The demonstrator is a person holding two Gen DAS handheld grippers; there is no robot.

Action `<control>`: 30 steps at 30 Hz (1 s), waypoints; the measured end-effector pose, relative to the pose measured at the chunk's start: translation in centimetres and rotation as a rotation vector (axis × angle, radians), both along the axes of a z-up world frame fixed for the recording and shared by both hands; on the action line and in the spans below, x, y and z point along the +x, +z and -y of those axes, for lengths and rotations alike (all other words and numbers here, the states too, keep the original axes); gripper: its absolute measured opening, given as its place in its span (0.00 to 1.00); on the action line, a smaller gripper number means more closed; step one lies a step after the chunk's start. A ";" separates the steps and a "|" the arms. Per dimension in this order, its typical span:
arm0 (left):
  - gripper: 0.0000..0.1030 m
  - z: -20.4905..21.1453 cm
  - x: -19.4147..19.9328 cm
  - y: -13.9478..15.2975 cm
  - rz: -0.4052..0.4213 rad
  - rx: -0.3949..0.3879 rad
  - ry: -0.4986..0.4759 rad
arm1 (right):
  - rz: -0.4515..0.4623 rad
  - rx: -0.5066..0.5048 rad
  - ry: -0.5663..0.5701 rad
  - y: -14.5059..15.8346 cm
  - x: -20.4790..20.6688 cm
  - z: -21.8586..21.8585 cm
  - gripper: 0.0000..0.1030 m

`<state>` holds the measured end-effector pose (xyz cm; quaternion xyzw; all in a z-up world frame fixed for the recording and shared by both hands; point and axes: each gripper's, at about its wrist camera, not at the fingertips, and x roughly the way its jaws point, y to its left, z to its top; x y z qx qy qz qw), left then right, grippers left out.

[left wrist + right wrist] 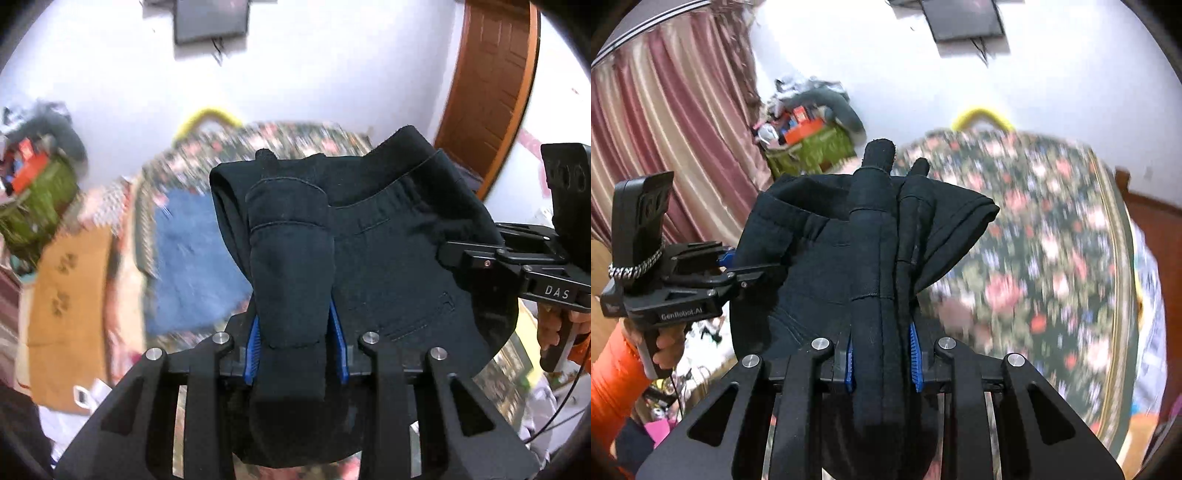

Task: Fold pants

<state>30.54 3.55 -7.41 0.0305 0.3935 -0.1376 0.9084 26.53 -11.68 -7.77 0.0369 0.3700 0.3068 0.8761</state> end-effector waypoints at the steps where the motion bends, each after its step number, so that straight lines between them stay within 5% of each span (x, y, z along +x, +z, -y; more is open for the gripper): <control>1: 0.31 -0.5 0.4 0.6 0.019 0.003 0.010 | 0.026 -0.002 0.006 0.9 0.8 -0.8 0.20; 8: 0.31 -5.3 4.9 2.9 0.122 0.035 0.119 | 0.113 0.031 0.031 3.5 5.8 -5.7 0.20; 13: 0.31 -8.0 8.5 1.4 0.144 0.052 0.183 | 0.143 0.046 0.030 2.8 9.2 -8.7 0.20; 26: 0.31 -13.0 19.4 -13.4 -0.051 0.024 0.295 | -0.038 0.028 -0.001 -9.0 18.5 -13.8 0.20; 30: 0.31 -13.7 21.8 -17.7 -0.129 0.005 0.318 | -0.087 -0.053 -0.034 -12.8 20.9 -15.5 0.20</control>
